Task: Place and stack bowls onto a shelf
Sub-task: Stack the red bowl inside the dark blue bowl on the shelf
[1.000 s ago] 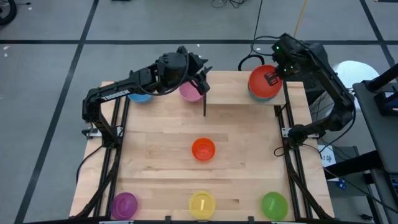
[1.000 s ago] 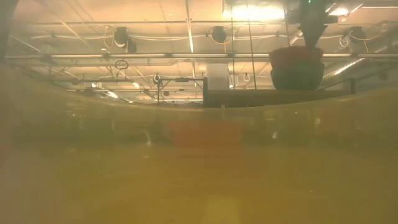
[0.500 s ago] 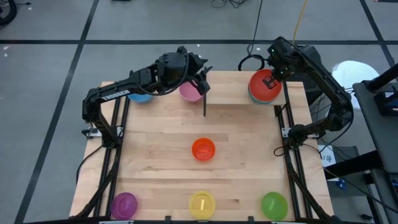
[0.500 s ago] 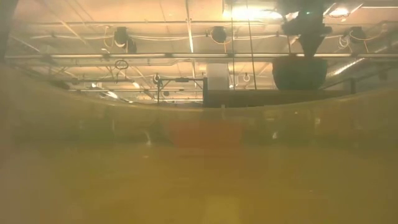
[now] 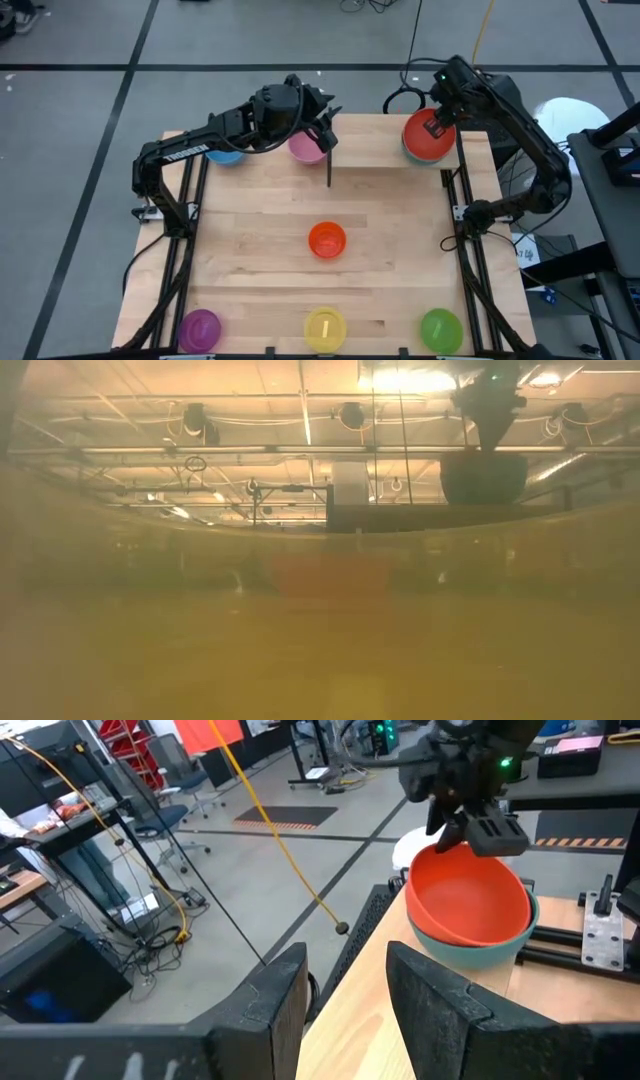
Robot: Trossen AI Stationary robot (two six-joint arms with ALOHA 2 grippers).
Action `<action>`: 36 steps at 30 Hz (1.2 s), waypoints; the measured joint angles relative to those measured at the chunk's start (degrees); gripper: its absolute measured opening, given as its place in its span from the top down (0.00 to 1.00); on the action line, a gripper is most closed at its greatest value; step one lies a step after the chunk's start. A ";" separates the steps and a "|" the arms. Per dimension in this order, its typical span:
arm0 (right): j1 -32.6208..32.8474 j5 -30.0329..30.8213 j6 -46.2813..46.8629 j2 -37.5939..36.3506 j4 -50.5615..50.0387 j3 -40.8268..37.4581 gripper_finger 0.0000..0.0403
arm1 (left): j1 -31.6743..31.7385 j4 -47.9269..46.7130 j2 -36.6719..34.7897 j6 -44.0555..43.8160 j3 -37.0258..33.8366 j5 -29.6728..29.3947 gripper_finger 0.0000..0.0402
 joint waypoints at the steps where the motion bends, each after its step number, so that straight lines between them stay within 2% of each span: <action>1: 0.25 -0.23 0.23 -0.35 -0.02 0.00 0.65 | 0.00 0.04 0.00 0.00 0.00 0.00 0.64; 7: 1.59 -1.60 1.00 -3.22 0.98 0.00 0.65 | 0.00 0.17 0.00 0.00 0.00 0.00 0.64; 18: 3.10 -1.35 -1.22 -7.10 13.55 -0.57 0.65 | 0.00 0.26 0.00 -0.68 0.00 0.00 0.64; 26: 3.10 -1.29 -6.83 -6.97 24.96 -11.80 0.65 | 0.00 0.28 0.00 -0.68 0.00 0.00 0.64; 31: 3.10 -1.09 -7.27 -7.04 33.15 -18.14 0.65 | 0.00 0.26 0.00 -0.68 0.00 0.00 0.64; 36: 3.10 3.81 -9.77 -7.07 36.59 -20.84 0.65 | 0.00 0.26 0.00 -0.67 0.00 0.00 0.64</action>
